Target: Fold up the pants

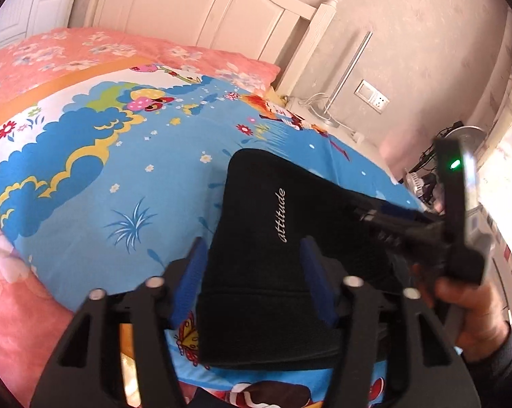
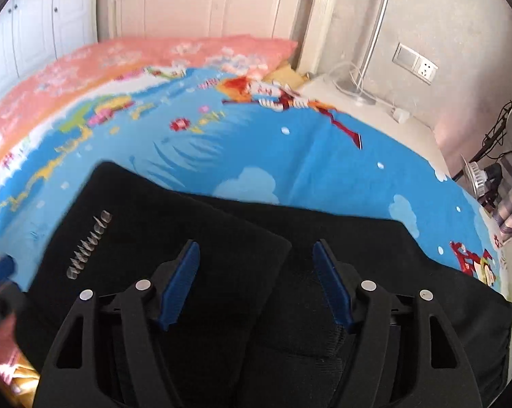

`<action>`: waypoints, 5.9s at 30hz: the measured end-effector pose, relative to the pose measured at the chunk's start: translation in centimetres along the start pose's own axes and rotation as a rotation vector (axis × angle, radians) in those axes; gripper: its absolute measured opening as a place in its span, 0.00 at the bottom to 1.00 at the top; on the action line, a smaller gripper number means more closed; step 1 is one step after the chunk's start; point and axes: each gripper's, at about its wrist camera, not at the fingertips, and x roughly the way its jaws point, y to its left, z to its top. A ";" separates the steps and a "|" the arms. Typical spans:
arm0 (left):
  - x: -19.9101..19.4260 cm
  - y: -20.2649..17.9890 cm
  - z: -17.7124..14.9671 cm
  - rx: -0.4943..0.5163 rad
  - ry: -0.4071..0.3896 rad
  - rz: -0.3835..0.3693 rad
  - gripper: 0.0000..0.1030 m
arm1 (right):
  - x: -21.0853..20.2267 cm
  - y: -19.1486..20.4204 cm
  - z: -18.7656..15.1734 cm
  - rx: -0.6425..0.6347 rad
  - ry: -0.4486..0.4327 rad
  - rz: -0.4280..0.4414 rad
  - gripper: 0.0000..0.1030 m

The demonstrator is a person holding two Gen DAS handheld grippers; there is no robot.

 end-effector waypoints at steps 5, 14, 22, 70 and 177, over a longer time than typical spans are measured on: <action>2.0 0.6 3.9 0.004 0.025 -0.038 0.46 | 1.1 0.8 -1.0 -0.048 0.009 -0.061 0.66; 12.5 1.5 9.9 -0.019 0.344 -0.127 0.63 | 1.3 0.8 -1.1 -0.069 0.004 -0.073 0.69; 15.3 4.1 9.4 -0.179 0.391 -0.220 0.41 | 1.5 0.8 -1.1 -0.070 -0.002 -0.065 0.70; -1.8 -1.1 0.5 -0.001 0.136 -0.136 0.36 | -1.1 14.1 9.0 -0.309 0.360 0.214 0.84; 6.8 -47.8 -32.0 1.673 -0.525 0.195 0.25 | -6.5 -40.5 -10.9 0.402 0.193 0.162 0.25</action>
